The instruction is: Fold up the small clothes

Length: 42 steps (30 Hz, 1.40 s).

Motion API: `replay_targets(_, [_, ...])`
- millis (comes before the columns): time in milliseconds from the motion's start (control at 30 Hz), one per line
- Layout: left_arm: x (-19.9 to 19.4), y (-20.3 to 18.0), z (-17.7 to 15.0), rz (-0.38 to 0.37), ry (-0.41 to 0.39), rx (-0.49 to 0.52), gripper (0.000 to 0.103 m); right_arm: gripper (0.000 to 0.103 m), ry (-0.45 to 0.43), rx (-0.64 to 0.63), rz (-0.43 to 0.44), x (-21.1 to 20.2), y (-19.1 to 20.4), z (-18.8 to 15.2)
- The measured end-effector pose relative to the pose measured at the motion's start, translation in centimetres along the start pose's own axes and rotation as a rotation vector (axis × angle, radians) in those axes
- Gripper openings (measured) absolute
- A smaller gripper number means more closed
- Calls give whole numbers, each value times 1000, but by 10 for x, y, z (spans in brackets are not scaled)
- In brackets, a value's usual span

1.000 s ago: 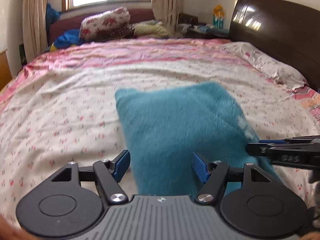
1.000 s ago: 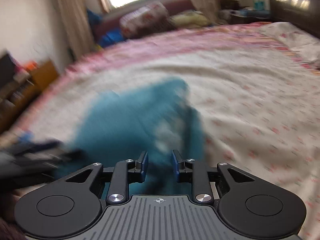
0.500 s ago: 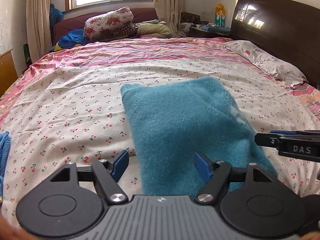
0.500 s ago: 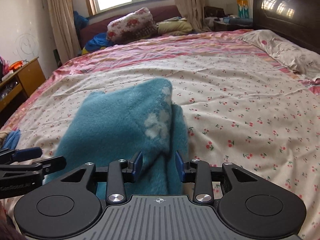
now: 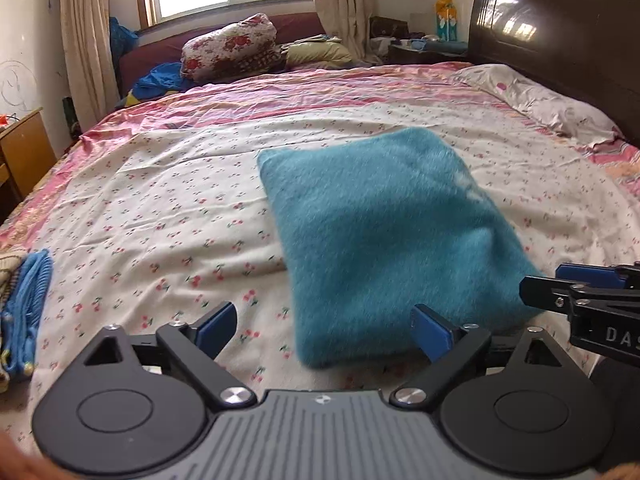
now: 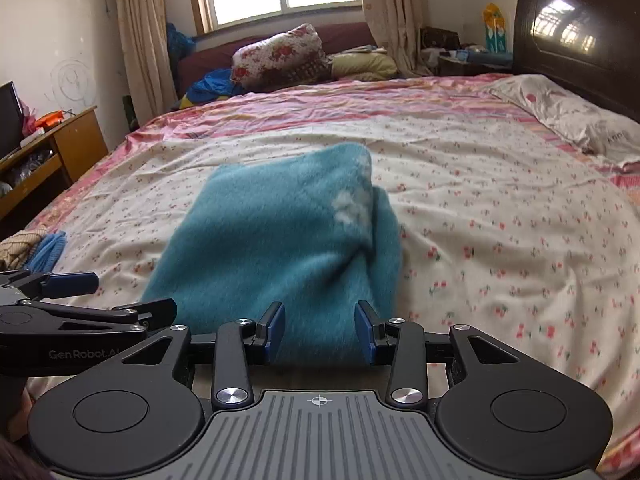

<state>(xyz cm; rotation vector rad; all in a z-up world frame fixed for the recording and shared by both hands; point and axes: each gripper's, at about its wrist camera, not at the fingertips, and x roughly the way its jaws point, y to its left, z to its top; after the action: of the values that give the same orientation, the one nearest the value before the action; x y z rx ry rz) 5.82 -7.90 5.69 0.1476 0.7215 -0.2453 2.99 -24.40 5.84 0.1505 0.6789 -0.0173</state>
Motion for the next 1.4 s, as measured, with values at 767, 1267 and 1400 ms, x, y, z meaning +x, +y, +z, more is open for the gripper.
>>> replay_targets(767, [-1, 10, -35, -12, 36, -32, 103, 41, 59, 28, -11, -4, 21, -38])
replay_targets(1267, [0, 7, -46, -14, 68, -16, 103, 44, 76, 21, -28, -2, 26, -52])
replay_targets(1400, [0, 7, -47, -12, 70, -15, 103, 44, 81, 24, -31, -2, 27, -54])
